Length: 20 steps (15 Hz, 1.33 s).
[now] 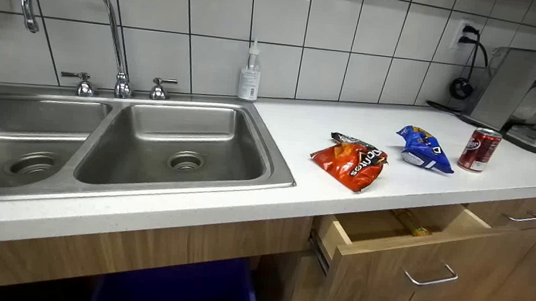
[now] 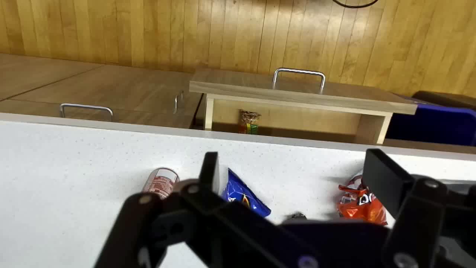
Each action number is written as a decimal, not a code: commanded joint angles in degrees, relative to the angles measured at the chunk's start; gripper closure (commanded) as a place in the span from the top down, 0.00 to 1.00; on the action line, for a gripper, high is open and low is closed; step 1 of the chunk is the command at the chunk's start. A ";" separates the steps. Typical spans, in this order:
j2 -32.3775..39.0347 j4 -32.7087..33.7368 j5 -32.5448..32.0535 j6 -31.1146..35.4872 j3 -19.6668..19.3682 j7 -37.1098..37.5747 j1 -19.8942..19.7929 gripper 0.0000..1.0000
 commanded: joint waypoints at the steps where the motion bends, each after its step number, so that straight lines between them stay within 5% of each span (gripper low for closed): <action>1: 0.09 0.13 0.25 -0.12 0.45 -0.20 -0.52 1.00; 20: 8.86 -10.24 4.05 19.75 4.98 4.38 2.36 1.00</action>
